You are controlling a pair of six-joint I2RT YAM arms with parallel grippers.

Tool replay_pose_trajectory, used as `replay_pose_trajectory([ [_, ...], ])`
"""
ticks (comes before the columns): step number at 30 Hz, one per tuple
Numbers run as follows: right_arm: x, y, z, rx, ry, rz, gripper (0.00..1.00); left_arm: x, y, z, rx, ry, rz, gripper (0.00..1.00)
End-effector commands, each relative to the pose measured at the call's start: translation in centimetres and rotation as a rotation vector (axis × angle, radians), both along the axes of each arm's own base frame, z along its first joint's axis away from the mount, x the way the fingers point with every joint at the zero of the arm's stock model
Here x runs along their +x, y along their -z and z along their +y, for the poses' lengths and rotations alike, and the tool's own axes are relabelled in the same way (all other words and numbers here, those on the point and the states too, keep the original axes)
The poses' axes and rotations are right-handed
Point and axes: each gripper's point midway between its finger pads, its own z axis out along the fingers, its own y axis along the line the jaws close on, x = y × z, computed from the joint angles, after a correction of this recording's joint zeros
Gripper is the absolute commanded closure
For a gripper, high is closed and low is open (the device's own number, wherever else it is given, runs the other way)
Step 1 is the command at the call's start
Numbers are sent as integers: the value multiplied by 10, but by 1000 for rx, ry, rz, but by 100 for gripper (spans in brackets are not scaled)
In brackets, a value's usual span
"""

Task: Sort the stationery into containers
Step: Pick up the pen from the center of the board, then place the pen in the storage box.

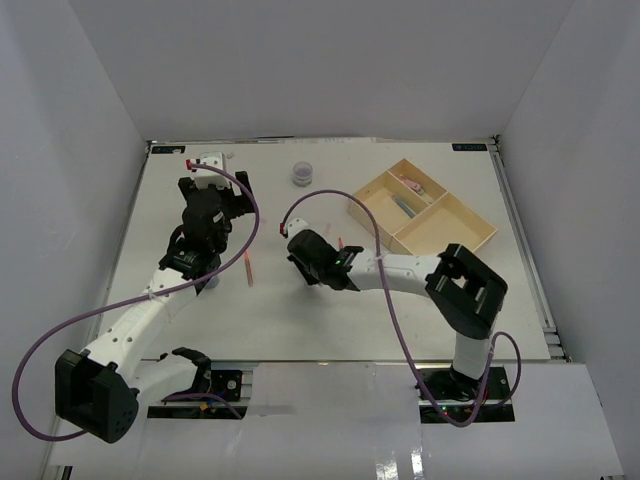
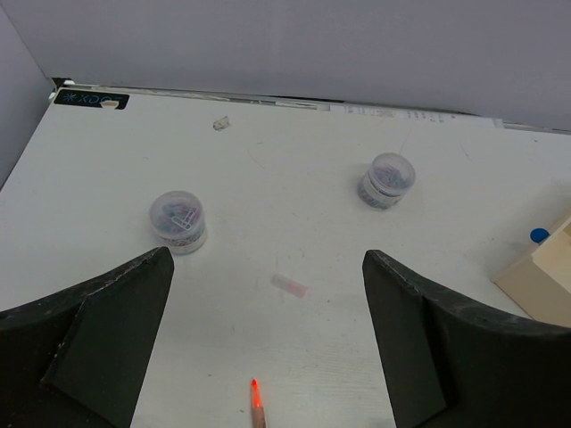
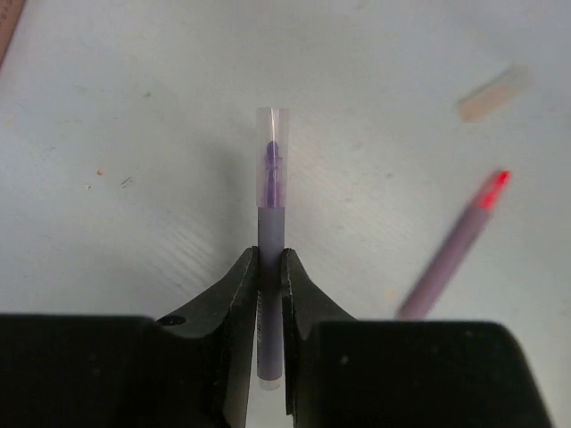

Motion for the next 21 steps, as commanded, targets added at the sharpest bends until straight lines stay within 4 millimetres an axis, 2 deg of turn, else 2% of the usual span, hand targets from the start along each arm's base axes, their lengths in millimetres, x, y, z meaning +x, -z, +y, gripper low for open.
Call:
replay_pose_trajectory([
  [1, 41, -80, -30, 66, 53, -186, 91, 1, -1, -3, -6, 20, -2, 2],
  [2, 58, -87, -47, 60, 78, -208, 92, 1, -1, -4, -6, 24, 0, 2],
  [4, 75, -98, -72, 16, 66, -252, 92, 1, -1, -4, -7, 26, 1, 2],
  [5, 94, -100, -96, -1, 116, -263, 92, 1, 0, -4, -6, 27, 4, 2],
  [7, 111, -104, -120, -26, 122, -279, 92, 1, 1, -5, -5, 29, 6, 2],
  [8, 127, -105, -142, -40, 170, -289, 92, 2, 2, -5, -4, 32, 7, 2],
  [10, 141, -104, -157, -46, 178, -300, 92, 2, 3, -6, -5, 36, 10, 2],
  [11, 153, -105, -173, -66, 198, -310, 91, 3, 4, -7, -4, 38, 13, 2],
  [15, 181, -96, -193, -96, 219, -305, 88, 5, 8, -10, 0, 51, 31, 2],
  [18, 198, -89, -198, -115, 216, -298, 86, 6, 11, -12, 2, 56, 37, 2],
  [19, 201, -81, -198, -123, 212, -283, 85, 6, 12, -12, 3, 56, 40, 2],
  [21, 209, -79, -201, -125, 219, -282, 81, 6, 12, -12, 3, 59, 40, 2],
])
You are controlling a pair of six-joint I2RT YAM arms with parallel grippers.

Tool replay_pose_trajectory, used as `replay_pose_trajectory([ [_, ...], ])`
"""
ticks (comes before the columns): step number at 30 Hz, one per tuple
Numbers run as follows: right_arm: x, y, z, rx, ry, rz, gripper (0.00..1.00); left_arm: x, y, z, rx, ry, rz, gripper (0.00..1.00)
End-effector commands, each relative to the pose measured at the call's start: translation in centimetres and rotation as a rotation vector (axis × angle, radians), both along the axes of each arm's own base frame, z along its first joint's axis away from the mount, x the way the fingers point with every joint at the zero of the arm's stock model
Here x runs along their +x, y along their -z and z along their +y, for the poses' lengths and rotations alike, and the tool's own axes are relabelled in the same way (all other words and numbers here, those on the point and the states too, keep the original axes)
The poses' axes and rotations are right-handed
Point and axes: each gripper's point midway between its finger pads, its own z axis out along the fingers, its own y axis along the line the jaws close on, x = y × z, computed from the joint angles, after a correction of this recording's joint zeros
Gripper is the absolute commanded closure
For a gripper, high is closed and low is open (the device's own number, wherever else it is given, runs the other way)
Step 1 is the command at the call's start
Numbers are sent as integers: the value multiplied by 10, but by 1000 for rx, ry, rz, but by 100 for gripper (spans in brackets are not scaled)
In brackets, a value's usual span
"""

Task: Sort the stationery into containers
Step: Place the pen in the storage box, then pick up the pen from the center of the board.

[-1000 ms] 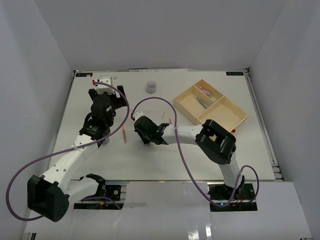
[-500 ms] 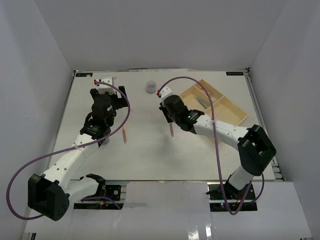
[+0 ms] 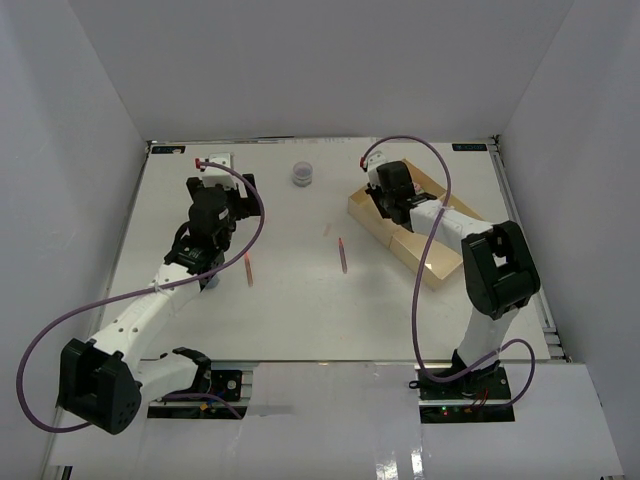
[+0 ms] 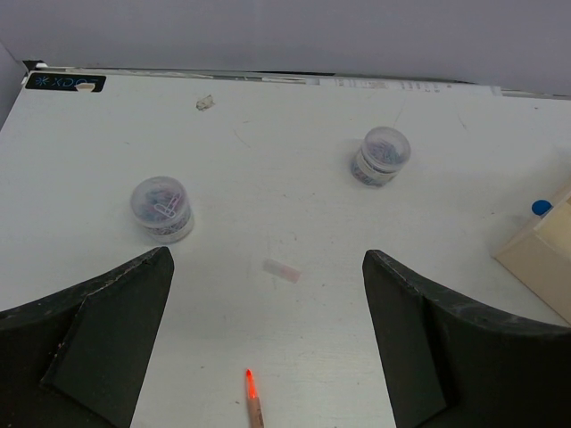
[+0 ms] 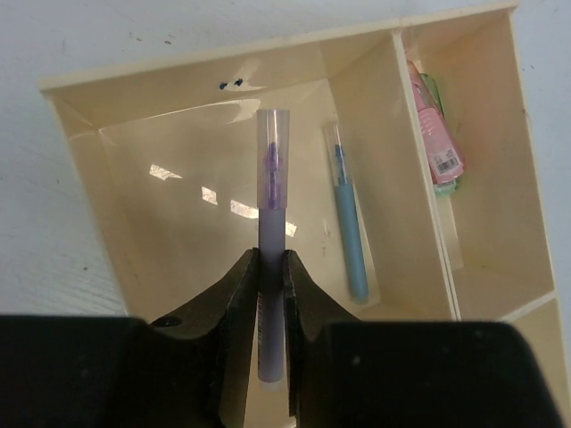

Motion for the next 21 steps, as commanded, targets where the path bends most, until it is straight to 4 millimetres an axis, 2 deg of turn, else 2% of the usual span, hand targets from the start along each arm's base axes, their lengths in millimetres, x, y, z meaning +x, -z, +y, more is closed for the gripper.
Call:
replay_pose_trajectory([
  [1, 25, -20, 6, 15, -35, -64, 78, 0, -7, -1, -13, 13, -12, 2],
  [4, 32, -20, 4, -2, -27, -71, 66, 0, -7, -3, -16, 20, -12, 2],
  [8, 34, -41, 4, 13, -16, -106, 50, 0, -6, -5, -18, 27, -7, 2],
  [9, 31, -56, 5, 42, -14, -129, 47, 1, -6, -5, -19, 28, -8, 2],
  [11, 25, -67, 6, 72, -11, -139, 43, 0, -6, -6, -22, 32, -5, 2],
  [12, 19, -82, 7, 99, -17, -159, 42, 0, -6, -6, -23, 34, -5, 2],
  [14, 6, -91, 13, 137, -14, -160, 41, 0, -8, -7, -29, 38, -6, 2],
  [15, -5, -98, 13, 149, -14, -157, 41, 0, -8, -7, -31, 39, -6, 2],
  [17, -25, -101, 27, 192, -12, -142, 40, 0, -8, -8, -34, 41, -4, 2],
  [18, -35, -110, 31, 221, -15, -152, 40, 0, -7, -8, -37, 39, -1, 2],
  [19, -51, -96, 39, 222, -25, -117, 40, 0, -8, -9, -40, 42, -2, 2],
  [21, -75, -93, 55, 289, -11, -90, 40, 0, -7, -9, -43, 43, 1, 2],
])
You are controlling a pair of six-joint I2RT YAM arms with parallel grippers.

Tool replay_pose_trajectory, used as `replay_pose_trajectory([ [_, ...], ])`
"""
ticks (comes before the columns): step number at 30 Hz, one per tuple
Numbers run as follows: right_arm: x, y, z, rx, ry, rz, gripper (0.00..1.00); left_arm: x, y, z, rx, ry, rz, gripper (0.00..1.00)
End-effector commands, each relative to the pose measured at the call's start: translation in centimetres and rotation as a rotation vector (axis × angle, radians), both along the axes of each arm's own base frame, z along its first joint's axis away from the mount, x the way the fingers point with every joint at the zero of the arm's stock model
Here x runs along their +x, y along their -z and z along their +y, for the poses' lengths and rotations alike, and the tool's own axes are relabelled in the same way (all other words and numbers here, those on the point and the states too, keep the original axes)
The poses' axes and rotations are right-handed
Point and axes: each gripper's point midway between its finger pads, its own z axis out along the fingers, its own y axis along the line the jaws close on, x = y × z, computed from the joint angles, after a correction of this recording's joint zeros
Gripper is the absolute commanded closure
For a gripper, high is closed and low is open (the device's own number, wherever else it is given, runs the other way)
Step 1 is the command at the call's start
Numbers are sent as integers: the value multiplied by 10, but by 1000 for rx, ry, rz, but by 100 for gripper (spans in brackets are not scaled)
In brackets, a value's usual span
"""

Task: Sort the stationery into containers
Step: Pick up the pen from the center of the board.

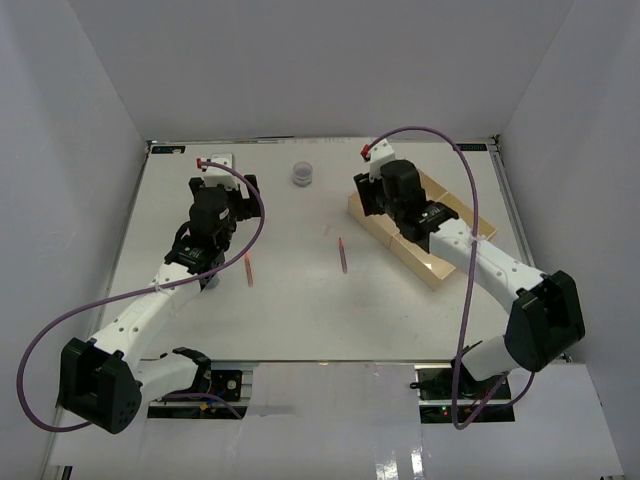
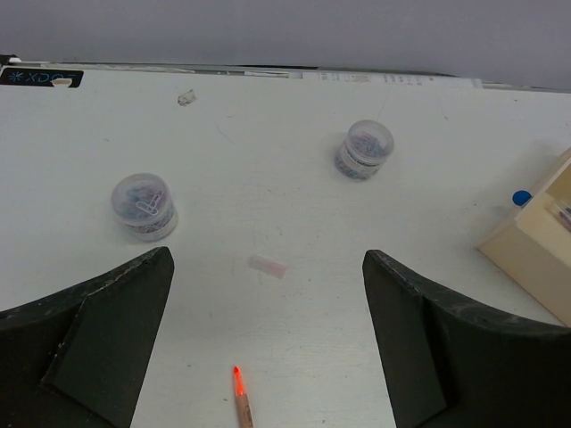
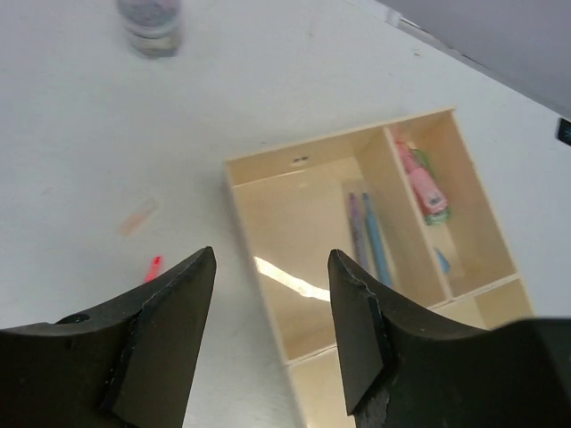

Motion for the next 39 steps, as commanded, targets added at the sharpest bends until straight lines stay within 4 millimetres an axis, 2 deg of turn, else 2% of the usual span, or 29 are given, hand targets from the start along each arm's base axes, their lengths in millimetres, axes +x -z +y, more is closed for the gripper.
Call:
replay_pose_trajectory([
  [1, -48, 35, 23, 74, 5, 123, 40, 0, -11, -1, -24, 5, -11, 2],
  [3, -65, 47, 33, 103, 21, 159, 40, 0, -10, -1, -28, 5, -8, 2],
  [4, -82, 62, 44, 89, -3, 192, 40, 0, -10, -2, -30, 9, -7, 2],
  [6, -97, 79, 56, 98, 5, 236, 40, 0, -11, -3, -33, 10, -7, 2],
  [9, -110, 109, 63, 110, 31, 311, 40, 0, -10, -3, -34, 11, -5, 2],
  [14, -112, 143, 68, 116, 50, 357, 41, 0, -9, -2, -31, 7, -3, 2],
  [20, -110, 171, 72, 87, 61, 401, 45, 0, -9, -3, -33, 13, -2, 2],
  [26, -109, 190, 74, 67, 72, 426, 49, 1, -8, -4, -33, 16, 1, 2],
  [35, -98, 203, 73, 65, 105, 421, 55, 1, -6, -5, -32, 21, 6, 2],
  [39, -99, 209, 66, 55, 125, 431, 65, 1, -7, -6, -32, 23, 6, 2],
])
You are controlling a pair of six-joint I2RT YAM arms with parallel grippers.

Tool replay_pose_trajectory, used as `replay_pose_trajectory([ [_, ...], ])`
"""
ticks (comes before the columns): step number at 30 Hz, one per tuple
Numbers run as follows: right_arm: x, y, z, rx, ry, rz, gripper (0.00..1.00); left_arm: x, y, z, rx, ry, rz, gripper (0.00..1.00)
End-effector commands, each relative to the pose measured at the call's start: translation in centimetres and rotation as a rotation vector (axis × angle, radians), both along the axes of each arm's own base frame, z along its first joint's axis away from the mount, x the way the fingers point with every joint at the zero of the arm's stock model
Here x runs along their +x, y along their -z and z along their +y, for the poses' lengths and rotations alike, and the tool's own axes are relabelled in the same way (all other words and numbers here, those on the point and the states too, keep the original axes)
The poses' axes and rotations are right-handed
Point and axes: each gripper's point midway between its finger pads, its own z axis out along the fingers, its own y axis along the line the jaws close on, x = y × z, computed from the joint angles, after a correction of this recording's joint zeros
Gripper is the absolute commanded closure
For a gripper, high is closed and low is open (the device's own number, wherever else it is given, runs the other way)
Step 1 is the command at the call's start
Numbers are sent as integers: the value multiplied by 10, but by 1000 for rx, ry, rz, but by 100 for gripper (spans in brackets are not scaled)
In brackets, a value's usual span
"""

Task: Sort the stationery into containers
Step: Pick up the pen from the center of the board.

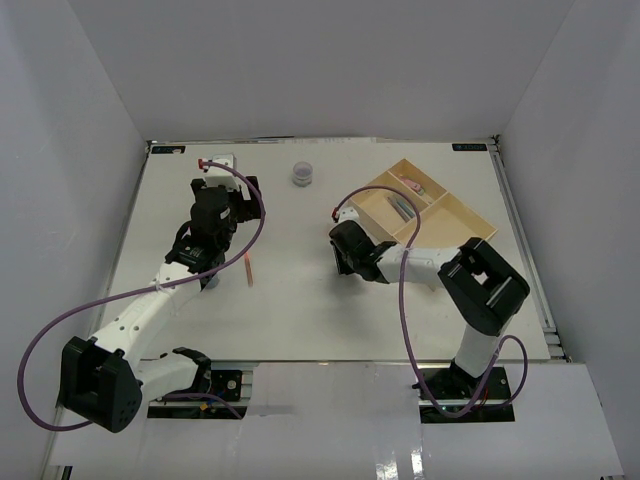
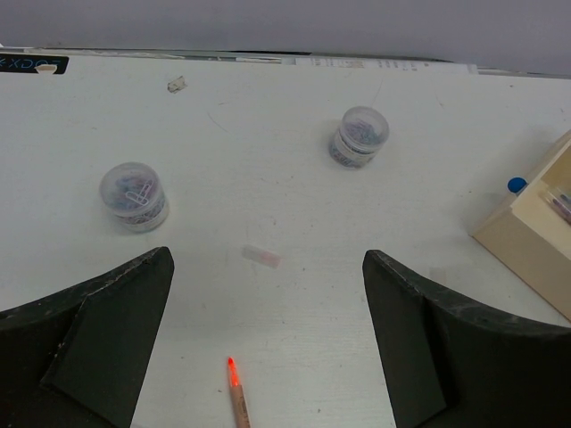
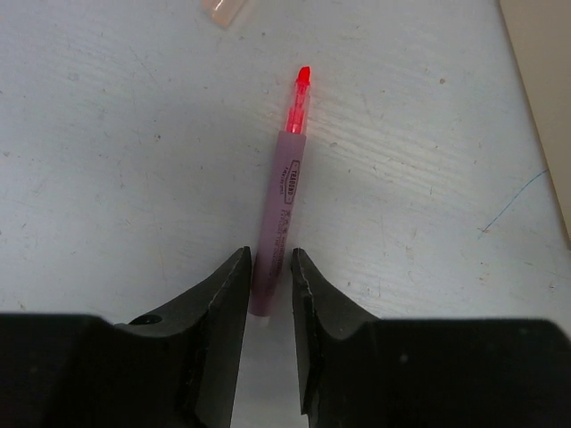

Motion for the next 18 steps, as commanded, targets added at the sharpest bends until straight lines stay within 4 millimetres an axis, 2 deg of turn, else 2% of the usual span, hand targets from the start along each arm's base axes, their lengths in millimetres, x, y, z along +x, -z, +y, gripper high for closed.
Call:
replay_pose_trajectory([
  [1, 2, 15, -9, -21, 42, 23, 70, 2, -14, -3, -23, 9, -22, 2],
  [3, 1, 14, -14, -24, 50, 21, 76, 2, -13, -3, -22, 11, -21, 2],
  [4, 1, 12, -16, -25, 51, 17, 83, 2, -13, -3, -23, 12, -19, 2],
  [7, 0, -9, -14, 11, 44, -13, 92, 3, -10, -8, -35, 30, -3, 2],
  [9, 0, -20, -13, 31, 39, -26, 92, 0, -6, -15, -58, 61, 27, 2],
  [12, -2, -47, -10, 84, 19, -71, 92, -6, -12, -27, -115, 120, 32, 2],
  [13, -2, -64, -8, 115, 10, -99, 92, -8, -12, -31, -130, 139, 39, 2],
  [18, -8, -113, -1, 236, -62, -194, 92, -36, -21, -66, -273, 333, 78, 2],
])
